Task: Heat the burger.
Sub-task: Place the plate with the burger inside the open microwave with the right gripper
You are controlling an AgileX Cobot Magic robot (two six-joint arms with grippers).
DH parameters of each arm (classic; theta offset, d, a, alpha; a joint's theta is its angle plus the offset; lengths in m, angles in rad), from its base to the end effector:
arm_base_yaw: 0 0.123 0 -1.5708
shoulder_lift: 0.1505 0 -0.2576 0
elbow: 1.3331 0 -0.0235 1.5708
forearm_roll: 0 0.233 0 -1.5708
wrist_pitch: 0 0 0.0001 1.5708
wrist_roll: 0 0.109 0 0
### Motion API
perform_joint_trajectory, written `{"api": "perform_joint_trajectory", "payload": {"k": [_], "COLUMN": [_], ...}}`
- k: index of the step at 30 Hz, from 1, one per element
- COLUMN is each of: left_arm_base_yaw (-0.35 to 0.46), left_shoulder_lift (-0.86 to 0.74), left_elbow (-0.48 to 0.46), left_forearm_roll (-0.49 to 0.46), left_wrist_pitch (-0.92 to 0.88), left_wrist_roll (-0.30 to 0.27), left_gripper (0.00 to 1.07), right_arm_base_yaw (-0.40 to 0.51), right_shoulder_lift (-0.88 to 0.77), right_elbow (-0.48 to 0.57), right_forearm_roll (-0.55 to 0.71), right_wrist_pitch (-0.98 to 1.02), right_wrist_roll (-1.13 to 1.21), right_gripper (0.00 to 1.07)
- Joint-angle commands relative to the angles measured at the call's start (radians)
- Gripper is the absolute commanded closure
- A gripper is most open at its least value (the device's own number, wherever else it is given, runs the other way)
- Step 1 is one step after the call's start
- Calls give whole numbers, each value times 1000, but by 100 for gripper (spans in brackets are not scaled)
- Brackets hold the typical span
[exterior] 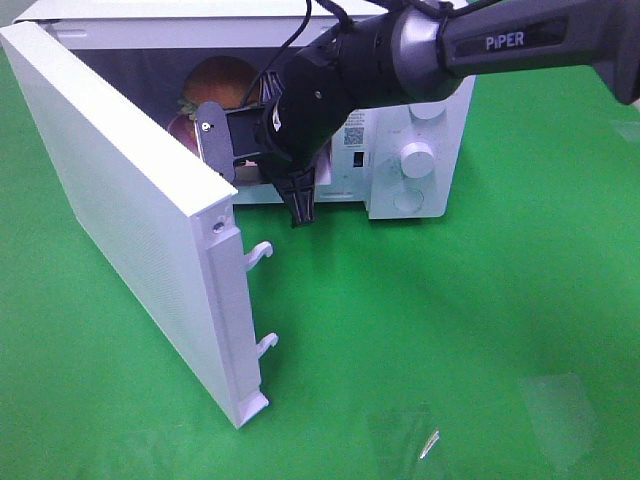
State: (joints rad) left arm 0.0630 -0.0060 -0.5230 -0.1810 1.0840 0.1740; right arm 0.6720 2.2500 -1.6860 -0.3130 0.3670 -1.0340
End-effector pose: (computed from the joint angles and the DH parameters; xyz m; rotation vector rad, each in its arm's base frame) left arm 0.0190 -0.0162 0.2660 0.1263 2.0221 -0.0666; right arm 0.3840 0.2901 0.1310 -2.0218 1.3617 -0.4336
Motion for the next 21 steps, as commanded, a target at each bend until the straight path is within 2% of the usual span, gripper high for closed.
{"api": "perform_joint_trajectory", "payload": {"k": [1,10,21], "left_arm_base_yaw": [-2,-2,-2], "left_shoulder_lift": [-15,-15,-15], "left_elbow": [3,3,3], "left_forearm_roll": [-1,1,8], "left_wrist_pitch": [-10,-10,-10], "left_wrist_roll": [-2,-2,-2], "left_gripper": [9,9,9], "right_arm_base_yaw": [-5,-5,-5], "right_shoulder_lift": [8,22,12], "right_elbow": [-38,-48,-36], "right_forearm_roll": [-20,-19,-16], "right_wrist_pitch": [-34,-45,-43], "right_wrist_roll": [26,41,41], "right_gripper": [97,93,69]}}
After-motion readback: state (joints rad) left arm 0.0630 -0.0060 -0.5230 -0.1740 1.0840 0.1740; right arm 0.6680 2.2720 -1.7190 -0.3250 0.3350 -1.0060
